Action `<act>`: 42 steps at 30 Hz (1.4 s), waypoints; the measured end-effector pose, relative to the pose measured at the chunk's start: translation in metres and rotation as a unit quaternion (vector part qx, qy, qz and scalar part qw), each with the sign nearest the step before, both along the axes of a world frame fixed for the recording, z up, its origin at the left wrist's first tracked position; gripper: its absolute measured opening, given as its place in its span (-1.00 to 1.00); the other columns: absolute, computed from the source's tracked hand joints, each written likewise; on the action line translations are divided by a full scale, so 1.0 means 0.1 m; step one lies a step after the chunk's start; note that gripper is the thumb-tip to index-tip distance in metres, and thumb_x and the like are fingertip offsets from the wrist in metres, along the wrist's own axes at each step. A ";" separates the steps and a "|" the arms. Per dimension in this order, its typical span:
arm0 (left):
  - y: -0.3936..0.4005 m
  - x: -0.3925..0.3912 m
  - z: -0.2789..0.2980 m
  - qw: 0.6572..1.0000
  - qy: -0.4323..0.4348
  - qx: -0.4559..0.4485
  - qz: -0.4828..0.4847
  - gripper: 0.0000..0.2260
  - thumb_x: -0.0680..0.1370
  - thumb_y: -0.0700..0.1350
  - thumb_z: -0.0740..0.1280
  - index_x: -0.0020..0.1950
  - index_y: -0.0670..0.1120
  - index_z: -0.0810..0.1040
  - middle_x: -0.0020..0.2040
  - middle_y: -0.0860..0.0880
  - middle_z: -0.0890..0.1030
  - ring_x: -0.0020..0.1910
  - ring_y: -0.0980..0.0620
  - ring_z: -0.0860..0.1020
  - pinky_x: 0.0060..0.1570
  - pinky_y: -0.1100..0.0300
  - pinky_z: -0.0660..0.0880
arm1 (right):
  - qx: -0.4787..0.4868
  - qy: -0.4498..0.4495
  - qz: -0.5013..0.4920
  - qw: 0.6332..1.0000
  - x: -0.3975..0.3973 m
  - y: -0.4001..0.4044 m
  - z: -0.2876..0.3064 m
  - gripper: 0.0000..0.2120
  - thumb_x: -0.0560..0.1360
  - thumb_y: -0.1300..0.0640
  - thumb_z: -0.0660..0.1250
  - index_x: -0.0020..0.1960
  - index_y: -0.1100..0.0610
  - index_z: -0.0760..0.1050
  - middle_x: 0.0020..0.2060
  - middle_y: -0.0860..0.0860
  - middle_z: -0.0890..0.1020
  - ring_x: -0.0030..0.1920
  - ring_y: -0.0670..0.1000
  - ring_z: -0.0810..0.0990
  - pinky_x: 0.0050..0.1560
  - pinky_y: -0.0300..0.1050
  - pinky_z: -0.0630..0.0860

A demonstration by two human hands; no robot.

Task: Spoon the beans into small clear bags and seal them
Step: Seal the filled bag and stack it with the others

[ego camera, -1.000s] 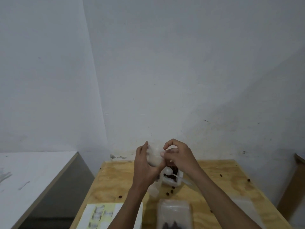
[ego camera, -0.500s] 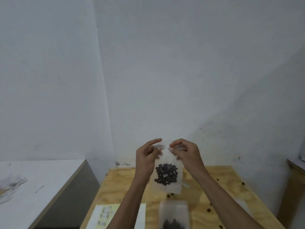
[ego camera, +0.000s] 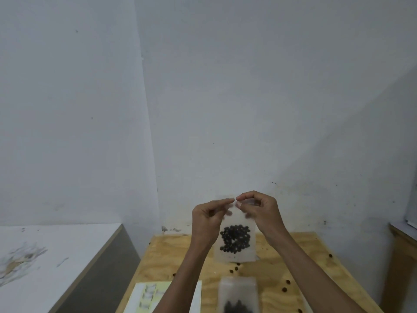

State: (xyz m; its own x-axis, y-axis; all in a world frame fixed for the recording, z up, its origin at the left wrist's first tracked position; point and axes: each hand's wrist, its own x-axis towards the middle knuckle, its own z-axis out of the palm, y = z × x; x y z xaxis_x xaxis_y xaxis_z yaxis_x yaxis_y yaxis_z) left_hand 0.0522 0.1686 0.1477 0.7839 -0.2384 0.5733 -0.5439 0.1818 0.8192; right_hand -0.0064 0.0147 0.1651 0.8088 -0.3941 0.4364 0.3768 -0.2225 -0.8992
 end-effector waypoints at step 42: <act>0.26 0.21 -0.99 0.954 0.247 0.164 -0.032 -0.83 0.53 -0.32 0.46 0.02 -0.08 0.74 -0.08 -0.12 0.65 -0.12 -0.06 0.64 -0.20 0.12 0.60 | -0.046 0.248 -0.004 0.968 -0.19 0.13 -1.00 -0.76 0.51 0.29 0.48 0.01 -0.04 0.70 0.01 0.05 0.64 -0.12 0.03 0.65 -0.20 -0.05 0.65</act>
State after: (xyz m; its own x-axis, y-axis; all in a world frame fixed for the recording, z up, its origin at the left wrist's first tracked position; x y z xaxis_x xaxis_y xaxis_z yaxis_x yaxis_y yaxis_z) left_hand 0.0730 0.1947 0.0482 0.9169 -0.3984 0.0228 -0.0721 -0.1092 0.9914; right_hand -0.0258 0.0276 0.0649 0.9250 -0.3788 0.0290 -0.0977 -0.3111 -0.9454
